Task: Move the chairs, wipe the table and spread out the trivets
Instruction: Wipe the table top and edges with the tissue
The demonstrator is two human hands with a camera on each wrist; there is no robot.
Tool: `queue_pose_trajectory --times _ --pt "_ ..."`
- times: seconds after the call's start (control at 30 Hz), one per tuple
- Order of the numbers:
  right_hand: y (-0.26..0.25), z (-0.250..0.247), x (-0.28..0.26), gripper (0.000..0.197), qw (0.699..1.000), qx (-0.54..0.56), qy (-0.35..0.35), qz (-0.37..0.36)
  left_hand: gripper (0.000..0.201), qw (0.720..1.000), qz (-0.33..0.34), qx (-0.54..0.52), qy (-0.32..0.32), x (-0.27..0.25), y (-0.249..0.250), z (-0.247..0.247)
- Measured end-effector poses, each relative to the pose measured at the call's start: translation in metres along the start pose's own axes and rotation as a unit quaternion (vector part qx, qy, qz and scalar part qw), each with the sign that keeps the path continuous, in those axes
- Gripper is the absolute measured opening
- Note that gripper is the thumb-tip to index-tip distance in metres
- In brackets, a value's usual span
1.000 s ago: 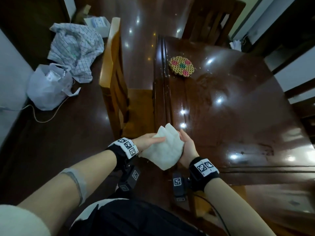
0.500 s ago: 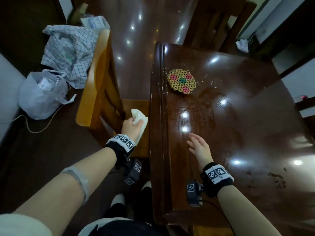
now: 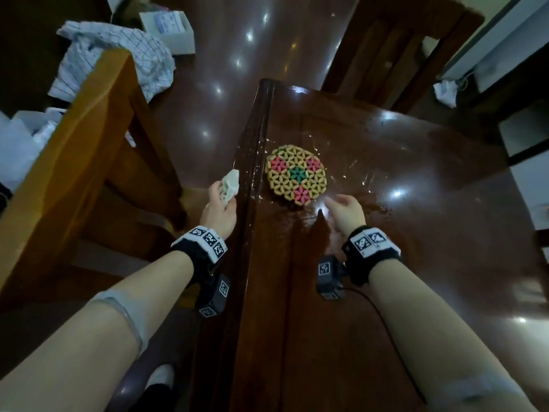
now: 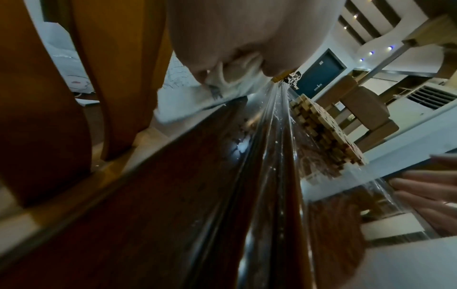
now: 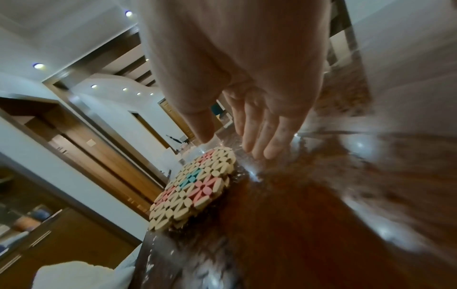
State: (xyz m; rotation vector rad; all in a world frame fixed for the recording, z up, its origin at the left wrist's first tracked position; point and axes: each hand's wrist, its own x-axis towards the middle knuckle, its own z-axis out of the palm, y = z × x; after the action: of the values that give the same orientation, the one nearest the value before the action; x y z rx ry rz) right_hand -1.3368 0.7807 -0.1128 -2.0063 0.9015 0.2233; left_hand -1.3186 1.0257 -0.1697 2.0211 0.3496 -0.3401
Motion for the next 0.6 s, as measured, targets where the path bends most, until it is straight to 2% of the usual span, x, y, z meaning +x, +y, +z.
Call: queue_pose_trajectory --times 0.07,0.17,0.27,0.37,0.47,0.53,0.6 --pt "-0.014 0.004 0.023 0.069 0.999 -0.042 0.002 0.007 0.047 0.999 0.005 0.0 -0.033 0.007 0.001 0.009" --pt "-0.03 0.013 0.046 0.084 0.998 -0.058 0.014 0.033 0.044 0.995 0.045 0.078 -0.052 0.011 -0.001 0.014" --pt "-0.041 0.028 0.061 0.097 0.996 -0.063 0.024 0.062 0.046 0.988 0.055 0.128 -0.065 0.014 -0.006 0.019" --pt "-0.053 0.04 0.07 0.091 0.993 -0.06 0.036 0.096 0.043 0.988 0.069 0.126 -0.061 0.016 -0.007 0.02" --pt "-0.059 0.045 0.074 0.076 0.992 -0.04 0.004 0.121 0.038 0.988 0.077 0.12 -0.062 0.019 -0.011 0.021" --pt "-0.062 0.044 0.074 0.079 0.991 -0.042 -0.005 0.13 0.035 0.987 0.082 0.126 -0.064 0.022 -0.017 0.024" --pt "-0.065 0.045 0.072 0.087 0.991 -0.06 0.014 0.118 0.029 0.986 0.08 0.127 -0.073 0.025 -0.021 0.026"
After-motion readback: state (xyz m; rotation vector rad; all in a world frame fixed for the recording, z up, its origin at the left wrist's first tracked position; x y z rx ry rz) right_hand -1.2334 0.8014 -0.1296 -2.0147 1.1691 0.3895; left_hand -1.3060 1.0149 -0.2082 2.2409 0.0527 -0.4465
